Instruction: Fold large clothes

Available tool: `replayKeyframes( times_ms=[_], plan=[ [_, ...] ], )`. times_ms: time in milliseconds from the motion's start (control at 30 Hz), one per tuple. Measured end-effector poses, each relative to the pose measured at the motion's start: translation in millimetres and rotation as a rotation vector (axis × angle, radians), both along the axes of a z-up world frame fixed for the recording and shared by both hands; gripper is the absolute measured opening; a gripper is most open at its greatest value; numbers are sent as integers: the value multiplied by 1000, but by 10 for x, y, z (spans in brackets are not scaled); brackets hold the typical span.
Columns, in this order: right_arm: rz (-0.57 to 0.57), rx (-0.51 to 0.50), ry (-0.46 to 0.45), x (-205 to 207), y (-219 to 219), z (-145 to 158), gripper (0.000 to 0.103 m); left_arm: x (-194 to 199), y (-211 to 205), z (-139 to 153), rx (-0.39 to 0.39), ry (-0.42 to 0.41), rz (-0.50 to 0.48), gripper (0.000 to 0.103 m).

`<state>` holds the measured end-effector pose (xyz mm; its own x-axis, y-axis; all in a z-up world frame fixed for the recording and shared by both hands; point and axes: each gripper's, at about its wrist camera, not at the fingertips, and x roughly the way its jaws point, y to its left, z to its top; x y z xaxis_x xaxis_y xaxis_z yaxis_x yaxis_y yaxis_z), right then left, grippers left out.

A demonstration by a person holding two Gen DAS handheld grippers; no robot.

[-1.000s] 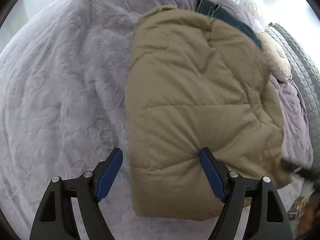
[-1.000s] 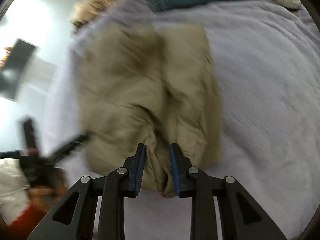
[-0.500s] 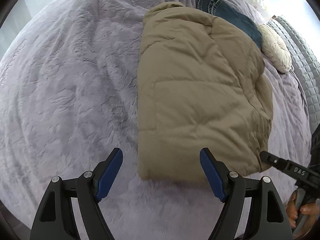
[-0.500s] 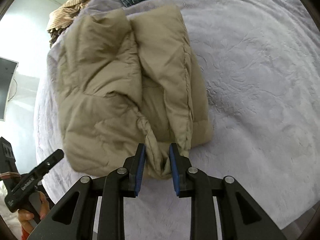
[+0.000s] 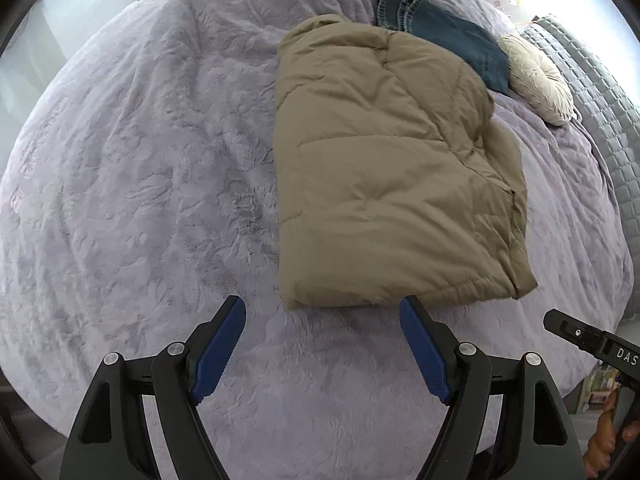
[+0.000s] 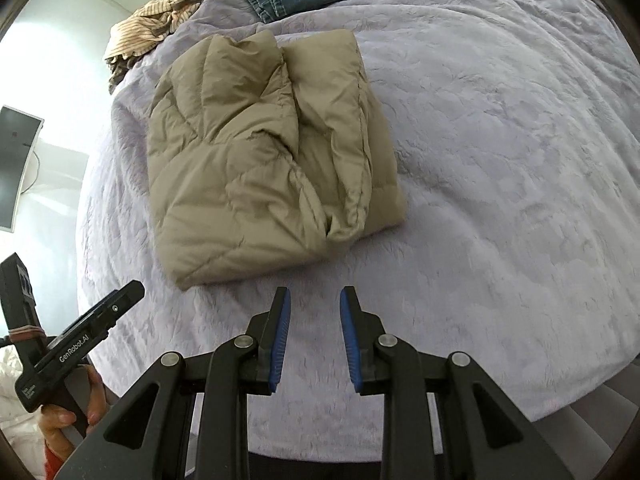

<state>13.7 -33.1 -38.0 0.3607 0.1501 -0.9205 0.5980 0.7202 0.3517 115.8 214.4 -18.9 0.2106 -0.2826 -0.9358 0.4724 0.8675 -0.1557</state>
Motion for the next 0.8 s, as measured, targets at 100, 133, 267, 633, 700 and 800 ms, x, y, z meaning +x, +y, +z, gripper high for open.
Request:
replayKeyframes(
  times_ms=[100, 133, 267, 633, 700, 800],
  plan=[
    [14, 1, 6, -40, 43, 19, 28, -110, 32, 80, -11, -27, -16, 84],
    [20, 1, 8, -43, 54, 28, 28, -146, 45, 98, -12, -29, -18, 89],
    [39, -1, 7, -27, 75, 58, 28, -257, 93, 174, -14, -43, -4, 91],
    [62, -20, -3, -4, 106, 155, 41, -305, 31, 284, -14, -59, 27, 103],
    [63, -26, 0, -12, 114, 167, 41, -317, 3, 276, 0, -57, 19, 103],
    [74, -62, 9, 21, 138, 197, 49, -312, -11, 269, 6, -49, 18, 103]
  ],
)
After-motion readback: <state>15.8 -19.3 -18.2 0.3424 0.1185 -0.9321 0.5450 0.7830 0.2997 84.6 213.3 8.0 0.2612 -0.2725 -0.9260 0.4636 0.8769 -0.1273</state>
